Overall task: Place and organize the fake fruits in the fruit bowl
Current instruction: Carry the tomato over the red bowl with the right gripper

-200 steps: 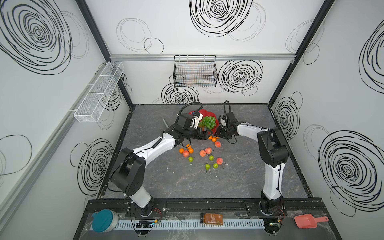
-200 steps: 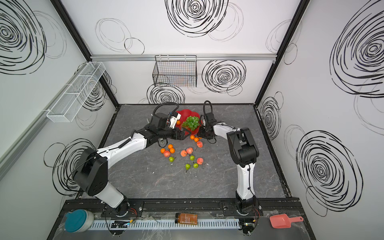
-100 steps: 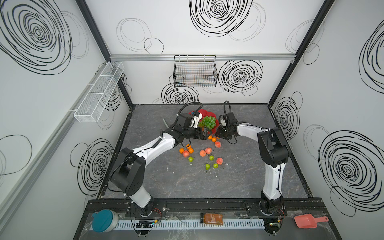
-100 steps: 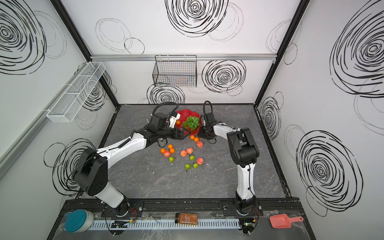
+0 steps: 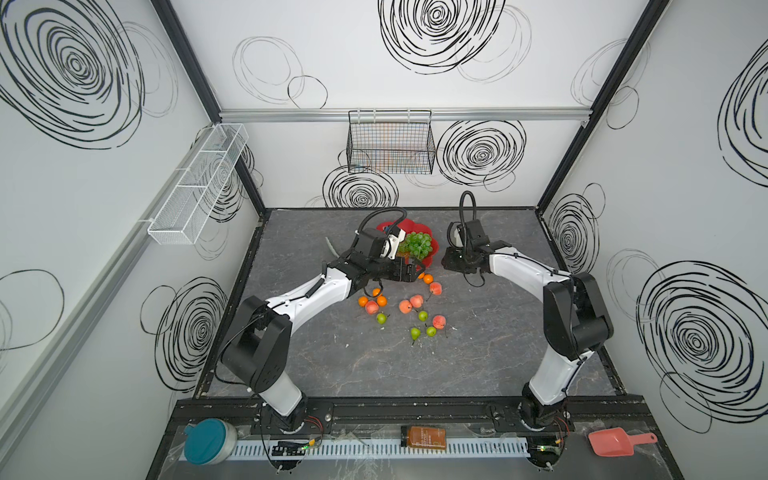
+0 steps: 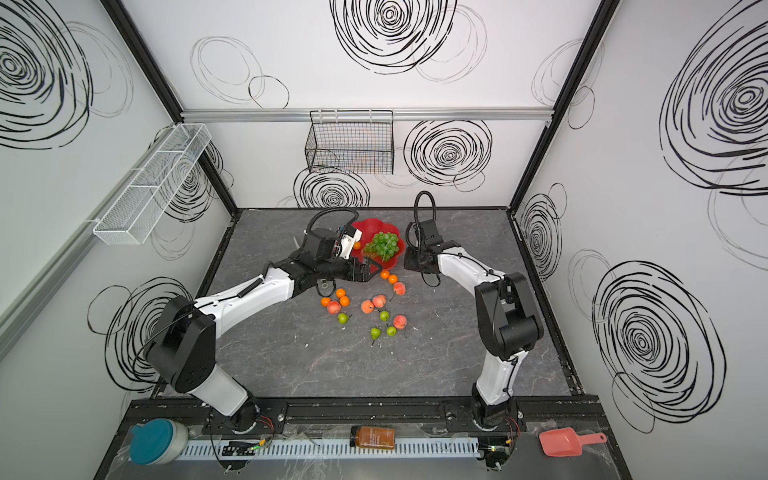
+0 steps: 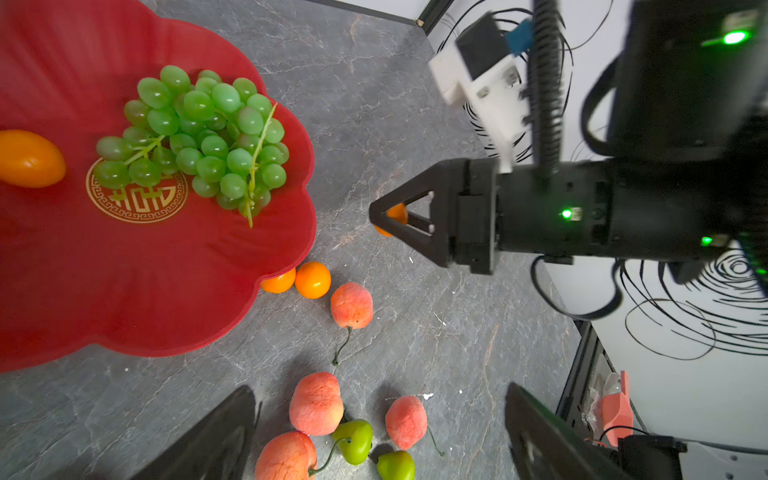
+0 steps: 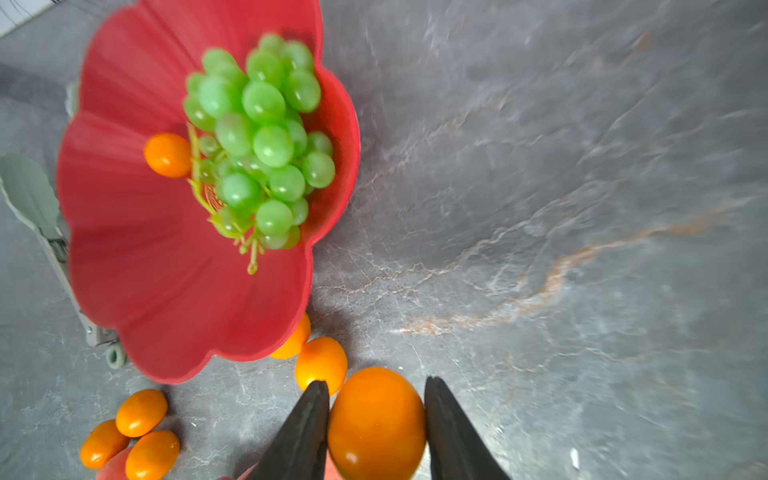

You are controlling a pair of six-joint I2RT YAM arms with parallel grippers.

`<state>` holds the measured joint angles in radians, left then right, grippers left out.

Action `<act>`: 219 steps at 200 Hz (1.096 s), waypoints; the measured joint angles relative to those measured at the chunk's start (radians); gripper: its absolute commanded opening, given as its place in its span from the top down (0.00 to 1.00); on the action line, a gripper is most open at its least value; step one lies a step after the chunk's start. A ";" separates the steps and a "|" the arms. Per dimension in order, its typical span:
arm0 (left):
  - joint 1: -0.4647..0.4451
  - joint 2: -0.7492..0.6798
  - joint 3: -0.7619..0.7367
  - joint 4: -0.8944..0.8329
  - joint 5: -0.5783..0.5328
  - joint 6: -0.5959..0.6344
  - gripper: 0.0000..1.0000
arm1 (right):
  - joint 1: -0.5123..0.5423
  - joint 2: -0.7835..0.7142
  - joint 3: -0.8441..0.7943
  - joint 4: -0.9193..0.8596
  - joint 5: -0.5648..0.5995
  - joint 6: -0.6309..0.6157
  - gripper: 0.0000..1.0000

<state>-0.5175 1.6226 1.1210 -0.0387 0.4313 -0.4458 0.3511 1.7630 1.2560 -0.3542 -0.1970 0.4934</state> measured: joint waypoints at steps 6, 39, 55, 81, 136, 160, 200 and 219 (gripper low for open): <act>0.010 -0.003 -0.008 0.003 0.000 -0.008 0.04 | 0.009 -0.010 0.000 0.000 0.006 0.000 0.60; 0.082 -0.045 -0.055 0.027 -0.016 -0.043 0.04 | 0.106 -0.001 0.063 -0.027 0.044 -0.005 0.60; 0.120 -0.071 -0.076 0.041 -0.035 -0.061 0.04 | 0.153 0.035 0.133 -0.037 0.051 -0.007 0.60; 0.175 -0.096 -0.089 0.058 -0.066 -0.089 0.04 | 0.209 0.144 0.272 -0.040 0.051 -0.008 0.60; 0.268 -0.098 -0.118 0.082 -0.083 -0.144 0.04 | 0.234 0.435 0.529 -0.070 0.043 -0.006 0.60; 0.296 -0.083 -0.122 0.108 -0.061 -0.175 0.04 | 0.234 0.526 0.614 -0.098 0.037 -0.005 0.60; 0.304 -0.055 -0.122 0.116 -0.037 -0.195 0.04 | 0.229 0.634 0.747 -0.127 0.020 0.001 0.60; 0.304 -0.043 -0.122 0.116 -0.025 -0.199 0.04 | 0.225 0.661 0.780 -0.136 0.013 0.003 0.59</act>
<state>-0.2131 1.5795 0.9985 0.0769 0.4061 -0.6445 0.5762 2.4237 2.0361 -0.4904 -0.1837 0.4961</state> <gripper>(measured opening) 0.960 0.408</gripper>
